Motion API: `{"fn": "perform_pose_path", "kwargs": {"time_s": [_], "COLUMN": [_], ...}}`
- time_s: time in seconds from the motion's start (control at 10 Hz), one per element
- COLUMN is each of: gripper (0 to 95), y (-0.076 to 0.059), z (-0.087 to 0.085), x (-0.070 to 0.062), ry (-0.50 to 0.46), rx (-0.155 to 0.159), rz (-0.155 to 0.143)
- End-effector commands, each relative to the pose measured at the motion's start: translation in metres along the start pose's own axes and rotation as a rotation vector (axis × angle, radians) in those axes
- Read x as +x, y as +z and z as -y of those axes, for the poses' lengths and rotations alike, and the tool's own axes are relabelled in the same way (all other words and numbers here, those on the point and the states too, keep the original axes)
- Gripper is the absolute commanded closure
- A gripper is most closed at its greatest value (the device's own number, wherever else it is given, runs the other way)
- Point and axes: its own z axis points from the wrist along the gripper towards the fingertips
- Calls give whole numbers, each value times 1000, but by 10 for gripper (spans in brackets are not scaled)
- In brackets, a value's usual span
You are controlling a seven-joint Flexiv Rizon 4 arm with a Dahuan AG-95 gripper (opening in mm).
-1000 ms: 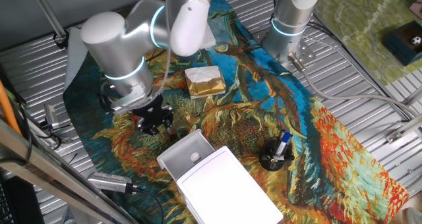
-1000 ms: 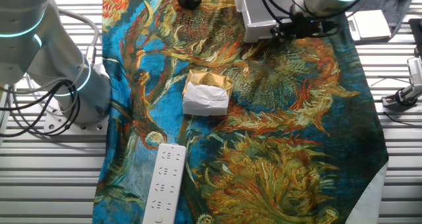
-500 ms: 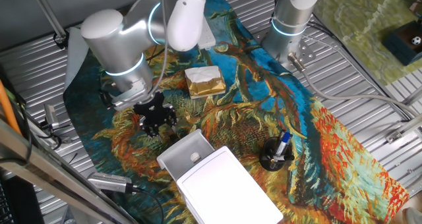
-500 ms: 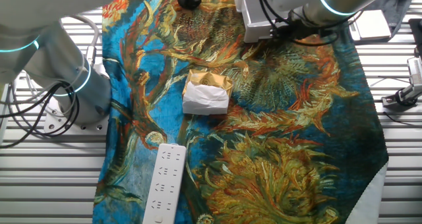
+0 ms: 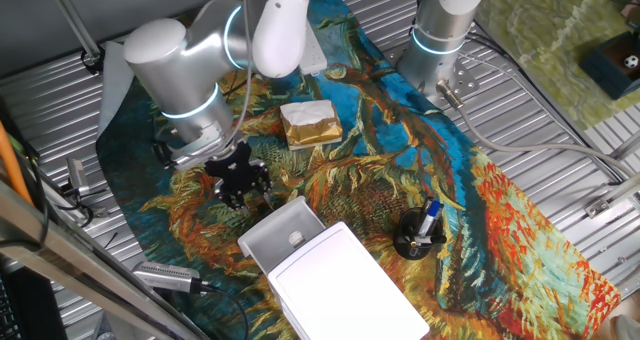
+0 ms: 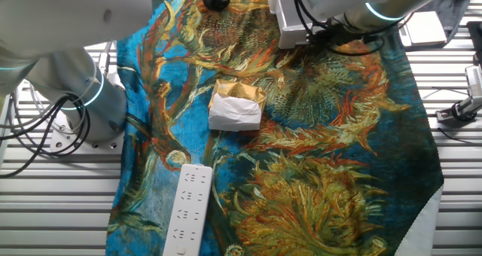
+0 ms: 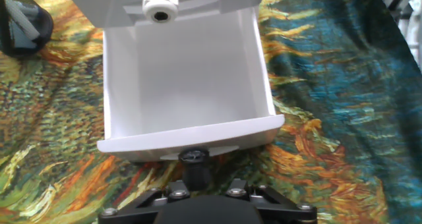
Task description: Grasp the handle and close the drawer
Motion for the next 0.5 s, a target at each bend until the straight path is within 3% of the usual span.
{"fn": "perform_pose_path", "kwargs": {"time_s": [0.1,0.2,0.3,0.5], "gripper": [760,760,950,950], "y": [3,3,3,1], "z": [-1,-2,-2,-3], "x": [-2,-3,-3,-4], "ry": [2,5,5,4], "rx": [1,1,3,2], "rz": [5,5,6,5]}}
